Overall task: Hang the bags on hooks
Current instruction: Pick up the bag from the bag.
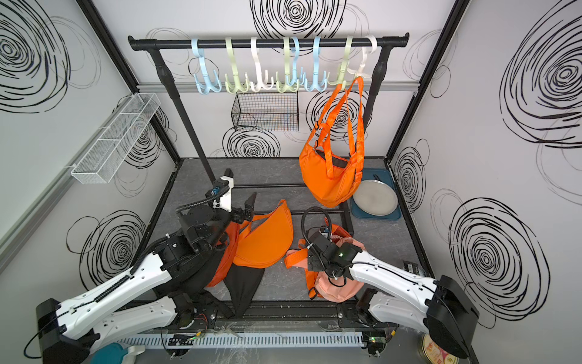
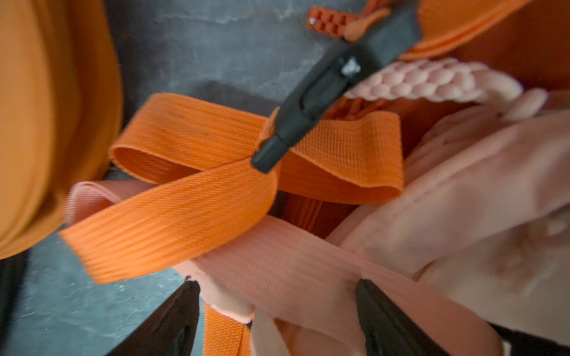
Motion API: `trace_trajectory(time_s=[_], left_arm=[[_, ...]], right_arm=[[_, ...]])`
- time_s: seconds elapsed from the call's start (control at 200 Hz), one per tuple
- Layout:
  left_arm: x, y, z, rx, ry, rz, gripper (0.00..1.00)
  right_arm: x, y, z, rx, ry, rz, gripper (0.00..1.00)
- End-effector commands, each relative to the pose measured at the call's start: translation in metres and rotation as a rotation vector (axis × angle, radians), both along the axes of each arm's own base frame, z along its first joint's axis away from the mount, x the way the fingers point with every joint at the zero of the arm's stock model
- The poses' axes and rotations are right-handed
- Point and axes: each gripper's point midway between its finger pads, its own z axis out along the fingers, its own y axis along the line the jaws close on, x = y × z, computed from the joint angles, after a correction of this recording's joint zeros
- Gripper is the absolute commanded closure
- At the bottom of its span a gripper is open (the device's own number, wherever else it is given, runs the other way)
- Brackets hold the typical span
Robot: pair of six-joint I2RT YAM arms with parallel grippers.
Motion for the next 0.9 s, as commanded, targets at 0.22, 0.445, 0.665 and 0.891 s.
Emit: trace_trajectory(time_s=[0.22,0.445,0.665,0.891], left_arm=[[-0.004,-0.003,0.009,0.022,-0.043,0.011,0.01],[-0.004,-0.003,0.008,0.028,-0.044,0.011,0.01],[-0.003,-0.005,0.007,0.031,-0.041,0.010,0.01],[-0.004,-0.006,0.006,0.035,-0.037,0.000,0.01]], right_arm=[[0.015,0.005,0.000,-0.074,-0.050,0.049,0.29],[0.023,0.020,0.003,-0.044,-0.076,0.096,0.65],[0.039,0.043,0.051,0.037,-0.177,0.162,0.89],[0.047,0.055,0.115,0.091,-0.285,0.244,1.00]])
